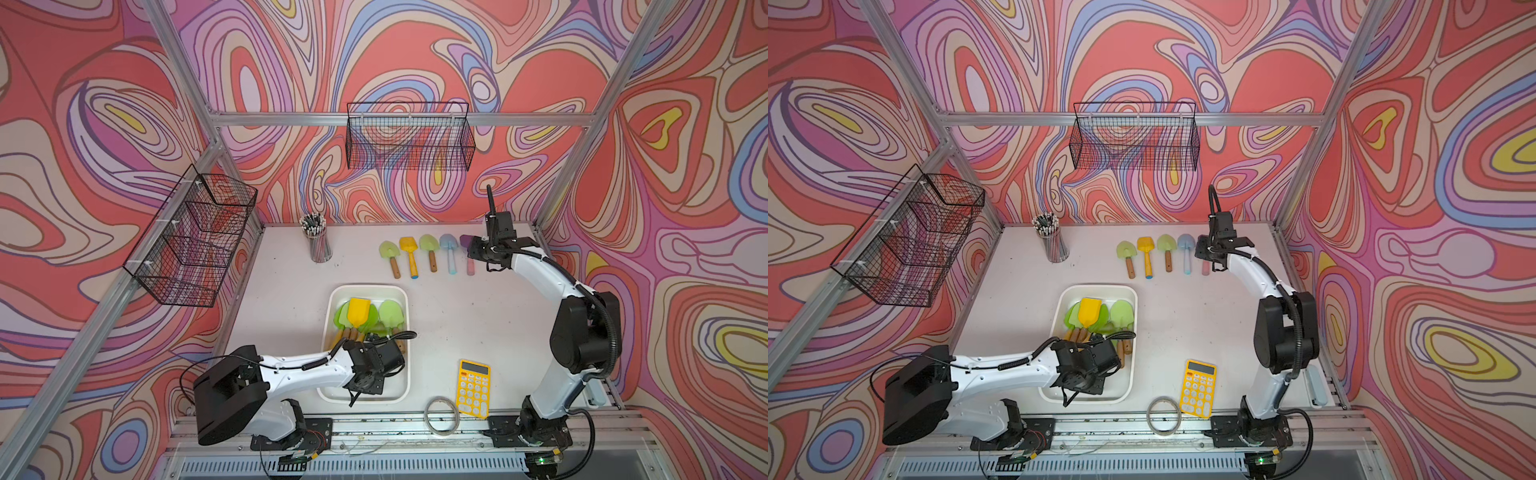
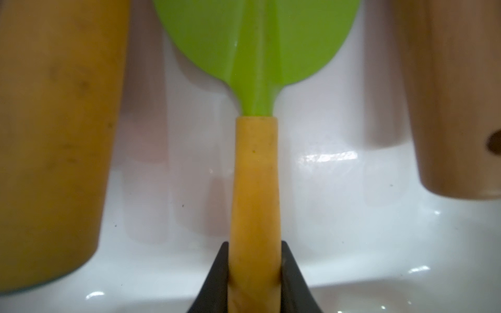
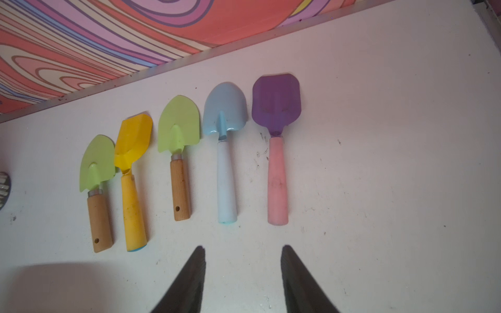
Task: Take the shovel out of the storage box
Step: Pick up the shovel from the storage box.
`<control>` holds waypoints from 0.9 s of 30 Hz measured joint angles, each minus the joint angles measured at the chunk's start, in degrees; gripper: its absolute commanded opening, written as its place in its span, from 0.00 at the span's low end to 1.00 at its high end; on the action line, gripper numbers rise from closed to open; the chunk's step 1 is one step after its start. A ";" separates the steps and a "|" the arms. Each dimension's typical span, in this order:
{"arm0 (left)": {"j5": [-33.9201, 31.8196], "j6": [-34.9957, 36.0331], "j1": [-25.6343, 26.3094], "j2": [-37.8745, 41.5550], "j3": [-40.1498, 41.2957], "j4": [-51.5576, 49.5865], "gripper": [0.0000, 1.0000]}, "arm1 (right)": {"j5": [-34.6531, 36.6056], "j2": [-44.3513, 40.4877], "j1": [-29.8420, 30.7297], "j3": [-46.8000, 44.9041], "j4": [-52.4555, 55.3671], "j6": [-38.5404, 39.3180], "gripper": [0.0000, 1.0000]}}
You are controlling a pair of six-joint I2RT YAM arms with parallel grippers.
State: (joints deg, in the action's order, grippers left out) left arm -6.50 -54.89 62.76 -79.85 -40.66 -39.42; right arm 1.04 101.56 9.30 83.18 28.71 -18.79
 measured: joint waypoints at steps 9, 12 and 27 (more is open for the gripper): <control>-1.75 0.52 -0.04 5.77 -1.33 -2.69 0.00 | -0.26 -5.88 4.11 -5.05 -1.20 -0.52 0.46; -2.34 1.60 -0.96 9.97 -3.39 -3.74 0.00 | -1.51 -9.01 5.20 -7.41 -1.44 -1.11 0.46; 10.21 10.40 -21.09 20.98 -7.67 0.33 0.00 | -18.25 -21.03 6.54 -18.01 -9.01 -8.55 0.48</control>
State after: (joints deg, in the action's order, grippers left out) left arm 3.70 -44.49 41.67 -58.87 -48.34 -39.09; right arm -17.21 80.53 15.84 65.17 19.70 -27.33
